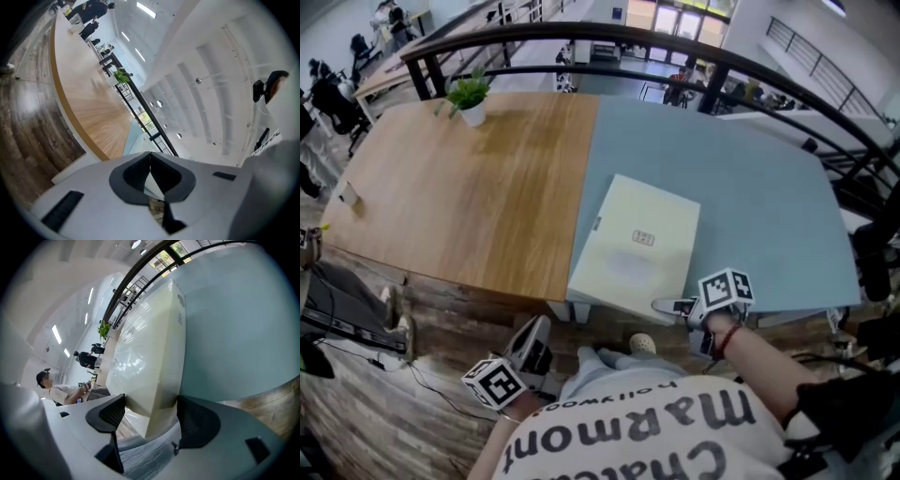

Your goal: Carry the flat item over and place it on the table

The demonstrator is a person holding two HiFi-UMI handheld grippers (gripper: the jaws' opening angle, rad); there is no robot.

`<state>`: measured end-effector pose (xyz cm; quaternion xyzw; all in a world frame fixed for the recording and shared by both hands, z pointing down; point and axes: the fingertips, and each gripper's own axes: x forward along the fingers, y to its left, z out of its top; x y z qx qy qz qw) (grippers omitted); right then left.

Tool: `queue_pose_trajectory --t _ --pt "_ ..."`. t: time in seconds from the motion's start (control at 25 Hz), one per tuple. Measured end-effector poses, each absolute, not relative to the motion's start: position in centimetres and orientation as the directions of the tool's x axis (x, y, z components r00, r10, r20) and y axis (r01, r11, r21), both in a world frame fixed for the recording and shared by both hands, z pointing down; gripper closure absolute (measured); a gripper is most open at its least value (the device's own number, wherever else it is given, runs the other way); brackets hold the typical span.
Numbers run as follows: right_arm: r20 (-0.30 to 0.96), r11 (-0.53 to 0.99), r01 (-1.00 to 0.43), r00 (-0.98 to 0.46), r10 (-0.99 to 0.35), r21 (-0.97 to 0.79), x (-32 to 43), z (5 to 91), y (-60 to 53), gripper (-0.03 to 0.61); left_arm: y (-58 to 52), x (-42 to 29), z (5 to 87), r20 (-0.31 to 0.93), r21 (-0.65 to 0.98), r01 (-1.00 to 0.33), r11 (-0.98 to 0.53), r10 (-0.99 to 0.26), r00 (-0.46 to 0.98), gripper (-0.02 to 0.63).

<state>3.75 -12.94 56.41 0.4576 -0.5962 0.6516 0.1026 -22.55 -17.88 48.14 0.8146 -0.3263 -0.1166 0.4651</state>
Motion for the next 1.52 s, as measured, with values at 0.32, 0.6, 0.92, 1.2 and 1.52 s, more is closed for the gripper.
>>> queue_pose_trajectory --t 0.32,0.6,0.92,1.2,1.52 --pt "0.733 -0.253 -0.729 -0.469 -0.492 -0.636 4.4 55.8 -12.7 0.222 -16.9 -22.0 47.4 0.094 0.833 -0.409 -0.374 -0.632 0.769 0.609" --pt "0.71 -0.261 -0.723 -0.428 -0.559 -0.64 4.3 56.0 -12.5 0.222 -15.3 -21.6 47.8 0.098 0.84 -0.4 -0.367 -0.622 0.777 0.609" --pt "0.636 -0.292 -0.617 -0.462 -0.618 -0.731 4.1 56.7 -12.5 0.222 -13.3 -23.1 48.9 0.15 0.837 -0.454 -0.306 -0.669 0.728 0.609" --pt "0.576 -0.193 -0.635 -0.476 -0.665 -0.748 4.4 55.7 -12.2 0.223 -11.1 -22.0 48.5 0.183 0.833 -0.491 -0.257 -0.709 0.681 0.609" --pt "0.558 -0.083 -0.675 -0.527 -0.641 -0.733 5.2 55.6 -12.0 0.229 -8.6 -18.1 49.1 0.226 0.823 -0.511 -0.247 -0.683 0.694 0.609"
